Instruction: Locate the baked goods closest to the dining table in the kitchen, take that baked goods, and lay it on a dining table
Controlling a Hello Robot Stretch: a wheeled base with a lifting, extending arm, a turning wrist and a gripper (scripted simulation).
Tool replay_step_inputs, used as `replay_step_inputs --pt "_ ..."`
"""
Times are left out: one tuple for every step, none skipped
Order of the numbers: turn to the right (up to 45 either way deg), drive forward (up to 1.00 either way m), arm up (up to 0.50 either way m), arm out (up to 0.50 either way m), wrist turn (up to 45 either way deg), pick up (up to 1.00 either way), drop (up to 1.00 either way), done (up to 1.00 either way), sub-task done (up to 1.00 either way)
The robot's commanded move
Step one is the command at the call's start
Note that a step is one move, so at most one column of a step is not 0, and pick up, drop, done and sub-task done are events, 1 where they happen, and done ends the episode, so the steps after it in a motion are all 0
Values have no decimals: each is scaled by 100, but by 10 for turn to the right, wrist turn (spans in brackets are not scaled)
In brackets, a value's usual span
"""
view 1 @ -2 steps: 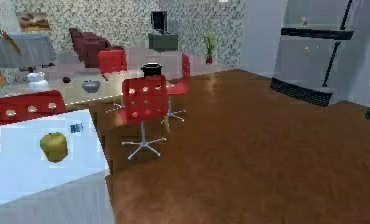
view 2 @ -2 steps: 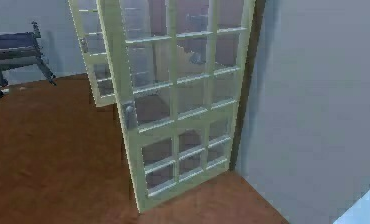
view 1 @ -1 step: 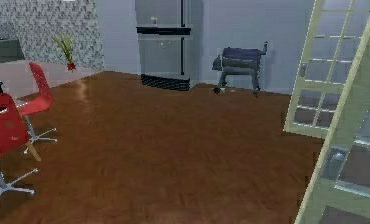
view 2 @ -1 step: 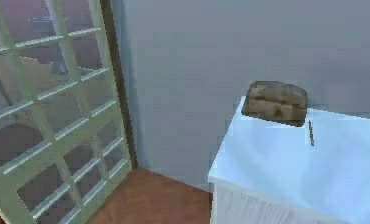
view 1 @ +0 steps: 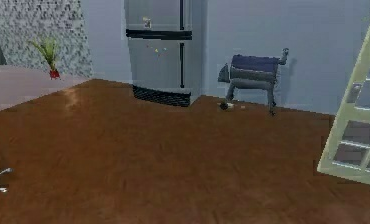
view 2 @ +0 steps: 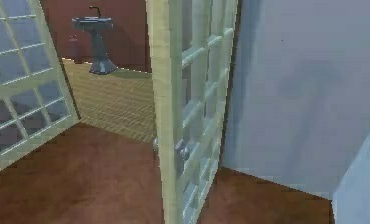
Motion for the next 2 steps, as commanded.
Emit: replay_step_inputs --pt "-450 0 0 0 0 0 0 0 0" --pt "-270 0 0 0 0 0 0 0 0"
